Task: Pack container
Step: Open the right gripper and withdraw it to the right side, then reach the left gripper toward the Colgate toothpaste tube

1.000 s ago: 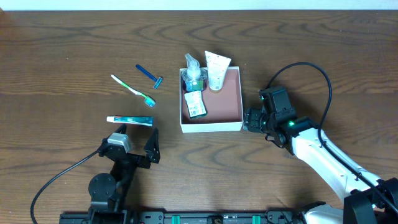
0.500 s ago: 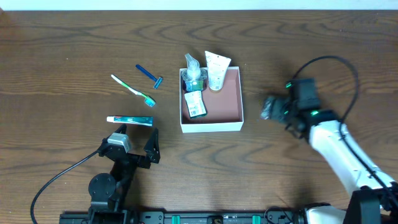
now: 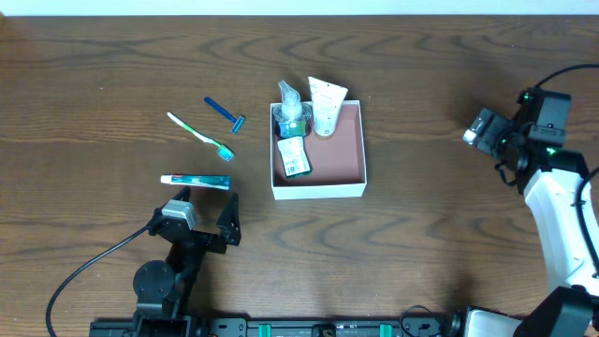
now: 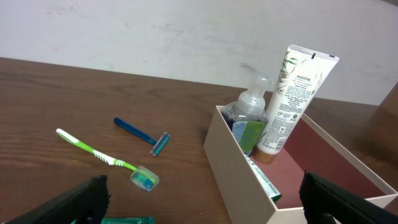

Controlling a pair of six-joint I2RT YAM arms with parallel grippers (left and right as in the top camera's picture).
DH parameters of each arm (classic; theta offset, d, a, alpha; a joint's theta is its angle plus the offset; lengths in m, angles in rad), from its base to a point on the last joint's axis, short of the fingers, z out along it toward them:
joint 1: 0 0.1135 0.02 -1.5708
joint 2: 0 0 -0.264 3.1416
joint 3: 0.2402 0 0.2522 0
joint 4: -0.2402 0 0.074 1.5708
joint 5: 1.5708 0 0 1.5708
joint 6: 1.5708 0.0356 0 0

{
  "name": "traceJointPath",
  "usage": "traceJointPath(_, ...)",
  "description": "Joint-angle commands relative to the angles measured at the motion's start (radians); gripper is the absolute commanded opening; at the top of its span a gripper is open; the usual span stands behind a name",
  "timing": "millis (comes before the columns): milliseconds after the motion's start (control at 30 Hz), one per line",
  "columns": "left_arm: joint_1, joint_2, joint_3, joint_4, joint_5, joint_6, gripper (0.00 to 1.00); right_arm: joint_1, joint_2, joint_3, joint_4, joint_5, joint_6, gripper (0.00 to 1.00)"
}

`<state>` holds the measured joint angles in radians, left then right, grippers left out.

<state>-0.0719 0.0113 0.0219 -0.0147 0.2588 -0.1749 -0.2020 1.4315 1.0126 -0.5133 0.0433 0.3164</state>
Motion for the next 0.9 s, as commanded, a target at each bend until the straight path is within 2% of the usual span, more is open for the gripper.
traceJointPath(0,0.006,-0.001,-0.018,-0.034,0.010,0.016,0.98,-0.016,-0.015,0.014,-0.003,0.012,-0.023,0.99)
traceJointPath(333,0.006,-0.001,-0.018,-0.022,0.015,0.012,0.98,-0.016,-0.015,0.013,-0.005,0.012,-0.022,0.99)
traceJointPath(400,0.006,-0.001,-0.018,-0.019,0.023,-0.023,0.98,-0.016,-0.015,0.013,-0.005,0.012,-0.023,0.99)
traceJointPath(567,0.006,0.003,0.011,-0.016,0.097,-0.053,0.98,-0.016,-0.015,0.013,-0.005,0.012,-0.023,0.99)
traceJointPath(700,0.006,0.069,0.140,-0.038,0.073,-0.066,0.98,-0.016,-0.015,0.013,-0.005,0.012,-0.023,0.99)
traceJointPath(867,0.006,0.295,0.422,-0.171,-0.005,-0.024,0.98,-0.016,-0.015,0.013,-0.005,0.012,-0.023,0.99)
